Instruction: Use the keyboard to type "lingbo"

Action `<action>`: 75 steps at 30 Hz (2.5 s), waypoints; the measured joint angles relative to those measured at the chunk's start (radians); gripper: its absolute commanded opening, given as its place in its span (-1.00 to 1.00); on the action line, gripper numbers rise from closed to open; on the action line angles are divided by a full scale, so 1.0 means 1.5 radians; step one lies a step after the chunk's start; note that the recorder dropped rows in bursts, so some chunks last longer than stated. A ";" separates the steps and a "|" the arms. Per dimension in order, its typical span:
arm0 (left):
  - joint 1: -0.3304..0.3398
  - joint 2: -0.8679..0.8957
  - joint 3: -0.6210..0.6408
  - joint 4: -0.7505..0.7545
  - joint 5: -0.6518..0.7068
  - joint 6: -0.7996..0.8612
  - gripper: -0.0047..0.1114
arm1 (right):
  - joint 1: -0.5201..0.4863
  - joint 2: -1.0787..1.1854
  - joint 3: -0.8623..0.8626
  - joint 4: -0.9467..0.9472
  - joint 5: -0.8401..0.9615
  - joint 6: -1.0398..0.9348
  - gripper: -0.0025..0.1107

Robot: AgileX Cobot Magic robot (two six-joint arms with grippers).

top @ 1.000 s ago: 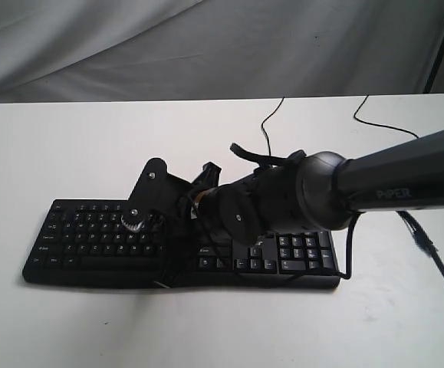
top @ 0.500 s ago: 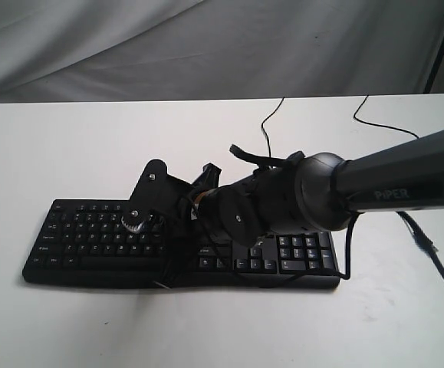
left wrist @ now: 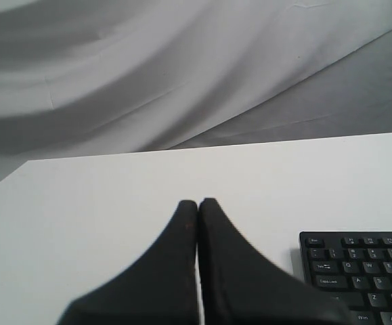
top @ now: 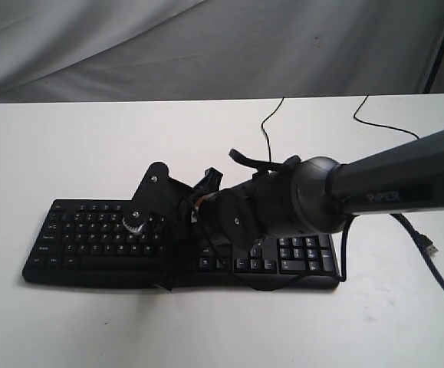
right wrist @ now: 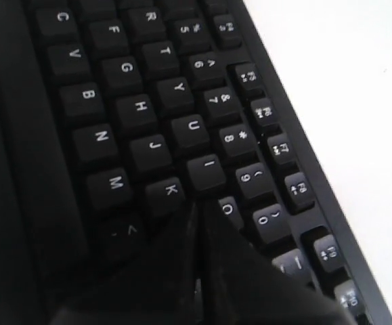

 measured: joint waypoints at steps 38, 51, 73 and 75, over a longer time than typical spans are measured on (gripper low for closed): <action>0.000 0.000 0.000 0.000 0.000 0.000 -0.91 | 0.003 0.023 -0.079 -0.018 0.027 0.000 -0.96; 0.000 0.000 0.000 0.000 0.000 0.000 -0.91 | 0.003 0.039 -0.079 -0.018 0.020 0.000 -0.96; 0.000 0.000 0.000 0.000 0.000 0.000 -0.91 | 0.003 0.051 -0.080 -0.018 0.011 0.000 -0.96; 0.000 0.000 0.000 0.000 0.000 0.000 -0.91 | 0.003 0.043 -0.080 -0.018 0.012 0.000 -0.96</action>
